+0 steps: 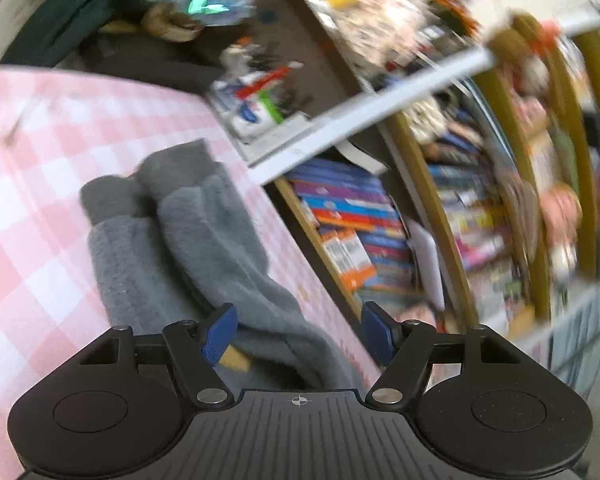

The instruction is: Fold clothes

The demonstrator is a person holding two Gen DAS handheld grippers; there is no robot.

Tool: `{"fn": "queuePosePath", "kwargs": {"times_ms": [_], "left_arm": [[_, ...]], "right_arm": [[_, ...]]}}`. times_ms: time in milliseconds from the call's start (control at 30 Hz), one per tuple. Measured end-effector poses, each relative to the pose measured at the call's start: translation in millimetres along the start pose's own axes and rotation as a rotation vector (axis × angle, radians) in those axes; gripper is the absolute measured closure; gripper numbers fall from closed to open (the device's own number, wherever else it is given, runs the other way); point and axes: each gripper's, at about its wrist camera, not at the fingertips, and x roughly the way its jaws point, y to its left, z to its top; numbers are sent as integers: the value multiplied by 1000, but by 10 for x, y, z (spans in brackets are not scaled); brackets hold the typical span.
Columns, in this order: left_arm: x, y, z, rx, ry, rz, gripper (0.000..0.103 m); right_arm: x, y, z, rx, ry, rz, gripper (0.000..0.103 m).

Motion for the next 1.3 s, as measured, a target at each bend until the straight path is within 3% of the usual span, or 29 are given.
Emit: {"fn": "queuePosePath", "kwargs": {"times_ms": [100,133,233,333,400,433,467,533,600,700,767,867,900,933,1000,1067,1167,1233,1300], "left_arm": [[135,183,26,-138,-7,15,34],[179,232,35,-171,-8,21,39],[275,225,75,-184,-16,44,39],[351,148,106,-137,-7,69,42],[391,101,140,-84,-3,74,57],[406,81,162,-59,1,79,79],[415,52,187,-32,3,80,92],[367,-89,265,31,-20,49,96],[196,-298,309,107,-55,-10,96],[-83,-513,296,195,-68,-77,96],[-211,-446,216,196,-38,-80,96],[-220,-117,91,133,25,68,96],[-213,-13,70,93,30,78,96],[-208,79,52,58,32,84,96],[-216,143,35,28,18,69,96],[-208,105,38,56,14,74,96],[-189,96,60,63,14,73,96],[-150,110,74,53,15,72,96],[-107,109,95,52,12,79,96]], "right_arm": [[14,-34,11,-5,8,-12,64],[22,-45,19,-2,11,-13,64],[48,-38,50,9,22,-21,63],[80,1,78,1,27,-32,63],[114,55,109,-35,24,-56,74],[119,103,136,-66,23,-68,77],[123,150,162,-97,22,-79,82],[5,305,239,-169,-32,-56,91],[-230,437,283,-240,-121,-28,101],[-637,546,303,-300,-248,15,101],[-785,381,282,-230,-222,36,100],[-685,49,159,-112,-85,-15,96],[-622,17,129,-101,-59,-19,94],[-560,-14,100,-91,-33,-24,91],[-439,30,93,-75,-10,-2,62],[-331,74,117,-63,2,23,52],[-98,112,188,-39,13,3,52],[54,123,231,-23,9,-27,58],[209,164,279,-42,13,-82,83]]}}
